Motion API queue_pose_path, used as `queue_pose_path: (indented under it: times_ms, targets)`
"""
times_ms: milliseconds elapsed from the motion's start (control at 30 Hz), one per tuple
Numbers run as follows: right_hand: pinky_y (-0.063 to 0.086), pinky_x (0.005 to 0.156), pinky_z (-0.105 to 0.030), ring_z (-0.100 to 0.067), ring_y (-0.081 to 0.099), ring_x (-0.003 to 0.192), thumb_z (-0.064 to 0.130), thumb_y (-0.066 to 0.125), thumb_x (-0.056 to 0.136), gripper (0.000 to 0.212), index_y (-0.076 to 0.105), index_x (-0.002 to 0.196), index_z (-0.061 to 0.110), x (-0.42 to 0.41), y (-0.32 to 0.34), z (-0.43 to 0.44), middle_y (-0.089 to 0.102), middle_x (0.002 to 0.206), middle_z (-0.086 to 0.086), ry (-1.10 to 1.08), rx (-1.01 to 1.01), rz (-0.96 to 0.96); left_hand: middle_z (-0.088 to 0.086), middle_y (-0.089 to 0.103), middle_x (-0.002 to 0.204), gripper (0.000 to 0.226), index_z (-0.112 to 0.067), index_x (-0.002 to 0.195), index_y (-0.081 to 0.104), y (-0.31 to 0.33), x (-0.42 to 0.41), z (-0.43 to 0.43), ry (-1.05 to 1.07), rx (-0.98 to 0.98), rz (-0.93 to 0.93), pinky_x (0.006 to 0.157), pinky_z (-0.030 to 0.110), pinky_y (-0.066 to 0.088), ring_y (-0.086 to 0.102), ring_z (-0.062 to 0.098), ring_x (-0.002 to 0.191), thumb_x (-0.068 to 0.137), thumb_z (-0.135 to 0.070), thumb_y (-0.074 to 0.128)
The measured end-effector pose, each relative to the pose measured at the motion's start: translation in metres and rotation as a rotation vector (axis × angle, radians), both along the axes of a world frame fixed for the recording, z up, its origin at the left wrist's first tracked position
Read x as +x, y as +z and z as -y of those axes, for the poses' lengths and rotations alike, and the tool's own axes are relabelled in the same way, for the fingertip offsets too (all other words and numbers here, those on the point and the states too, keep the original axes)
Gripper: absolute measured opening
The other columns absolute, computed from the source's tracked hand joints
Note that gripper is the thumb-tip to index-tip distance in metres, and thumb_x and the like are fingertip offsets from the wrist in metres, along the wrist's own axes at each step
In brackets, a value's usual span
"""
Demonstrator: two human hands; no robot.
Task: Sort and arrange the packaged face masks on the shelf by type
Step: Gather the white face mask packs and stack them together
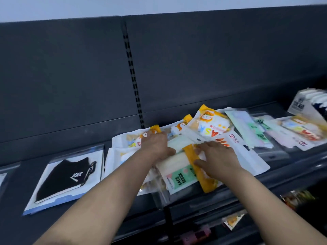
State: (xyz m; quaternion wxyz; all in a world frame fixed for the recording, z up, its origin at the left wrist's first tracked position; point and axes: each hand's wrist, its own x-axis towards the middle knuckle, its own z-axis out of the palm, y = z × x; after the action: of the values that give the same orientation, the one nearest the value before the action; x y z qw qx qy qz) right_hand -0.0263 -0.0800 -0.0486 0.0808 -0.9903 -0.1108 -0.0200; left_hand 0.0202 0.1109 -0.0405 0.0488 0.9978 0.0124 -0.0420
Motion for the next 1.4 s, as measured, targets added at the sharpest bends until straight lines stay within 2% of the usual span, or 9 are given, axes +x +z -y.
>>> queue_pose_path:
  times_ms: [233, 400, 533, 733, 867, 1100, 1233, 1300, 1400]
  targets:
    - [0.039, 0.100, -0.037, -0.020, 0.040, 0.129, 0.050, 0.051, 0.088, 0.042, 0.050, 0.126, 0.031, 0.020, -0.006, 0.015, 0.050, 0.135, 0.004, -0.005, 0.015, 0.001, 0.002, 0.059, 0.087, 0.025, -0.019, 0.081, 0.056, 0.008, 0.017, -0.002, 0.192, -0.088, 0.114, 0.077, 0.037, 0.036, 0.053, 0.028, 0.103, 0.074, -0.038, 0.070]
    - [0.034, 0.104, -0.042, -0.024, 0.033, 0.134, 0.050, 0.047, 0.091, 0.046, 0.045, 0.131, 0.027, 0.035, -0.013, 0.004, 0.046, 0.138, -0.001, -0.014, -0.047, 0.011, 0.015, 0.064, 0.109, 0.028, -0.009, 0.105, 0.053, 0.027, 0.017, -0.030, 0.301, -0.215, 0.264, 0.076, 0.036, 0.043, 0.058, 0.036, 0.103, 0.090, -0.033, 0.057]
    - [0.021, 0.113, -0.053, -0.034, 0.016, 0.143, 0.029, 0.048, 0.092, 0.053, 0.033, 0.141, 0.017, 0.044, -0.012, -0.006, 0.032, 0.149, -0.010, -0.061, -0.137, -0.005, 0.013, 0.062, 0.095, 0.025, -0.010, 0.104, 0.047, 0.040, 0.000, -0.047, 0.395, -0.227, 0.449, 0.065, 0.035, 0.039, 0.056, 0.035, 0.085, 0.094, -0.032, 0.053]
    - [0.006, 0.118, -0.047, -0.019, -0.005, 0.147, 0.004, 0.054, 0.085, 0.075, 0.021, 0.148, 0.030, 0.045, 0.004, -0.053, 0.008, 0.160, 0.003, 0.478, -0.067, -0.039, 0.005, 0.054, 0.086, 0.024, -0.011, 0.105, 0.045, 0.046, -0.024, -0.080, 0.508, -0.303, 0.613, 0.063, 0.035, 0.037, 0.048, 0.029, 0.077, 0.095, -0.031, 0.051]
    - [0.002, 0.115, -0.058, -0.022, -0.013, 0.146, 0.022, 0.058, 0.090, 0.077, 0.011, 0.150, 0.037, 0.039, 0.011, -0.081, 0.000, 0.160, 0.005, 0.575, -0.320, -0.321, 0.002, 0.058, 0.088, 0.023, -0.012, 0.102, 0.048, 0.041, -0.041, -0.110, 0.545, -0.405, 0.573, 0.063, 0.033, 0.038, 0.053, 0.025, 0.079, 0.093, -0.032, 0.054]
    - [0.001, 0.116, -0.057, -0.022, 0.016, 0.142, 0.021, 0.076, 0.073, 0.070, 0.039, 0.132, 0.033, 0.058, 0.025, -0.106, 0.035, 0.144, -0.001, 0.545, -0.434, -0.184, 0.001, 0.059, 0.083, 0.020, -0.013, 0.086, 0.050, 0.022, -0.062, -0.157, 0.603, -0.726, 0.521, 0.068, 0.031, 0.041, 0.056, 0.025, 0.079, 0.088, -0.027, 0.063]
    - [0.033, 0.099, -0.038, -0.019, 0.053, 0.091, 0.033, 0.075, 0.073, 0.033, 0.044, 0.083, 0.029, 0.064, 0.027, -0.104, 0.057, 0.089, 0.005, 0.476, -0.088, -0.169, 0.006, 0.066, 0.085, 0.018, -0.016, 0.080, 0.053, 0.018, -0.069, -0.170, 0.634, -0.859, 0.524, 0.077, 0.042, 0.055, 0.065, 0.030, 0.085, 0.084, -0.029, 0.064]
    - [0.040, 0.069, -0.032, -0.019, 0.054, 0.081, 0.038, 0.074, 0.076, 0.034, 0.041, 0.081, 0.029, 0.063, 0.035, -0.102, 0.055, 0.081, 0.009, 0.425, 0.107, -0.130, 0.008, 0.068, 0.087, 0.017, -0.017, 0.079, 0.052, 0.021, -0.070, -0.176, 0.655, -0.919, 0.543, 0.081, 0.047, 0.056, 0.067, 0.031, 0.086, 0.084, -0.030, 0.064]
    - [0.042, 0.065, -0.032, -0.014, 0.057, 0.080, 0.044, 0.074, 0.075, 0.034, 0.047, 0.086, 0.026, 0.062, 0.051, -0.103, 0.059, 0.085, 0.011, 0.328, 0.418, -0.017, 0.011, 0.070, 0.088, 0.020, -0.014, 0.084, 0.056, 0.024, -0.068, -0.184, 0.698, -1.022, 0.584, 0.082, 0.053, 0.056, 0.068, 0.032, 0.085, 0.077, -0.032, 0.062]
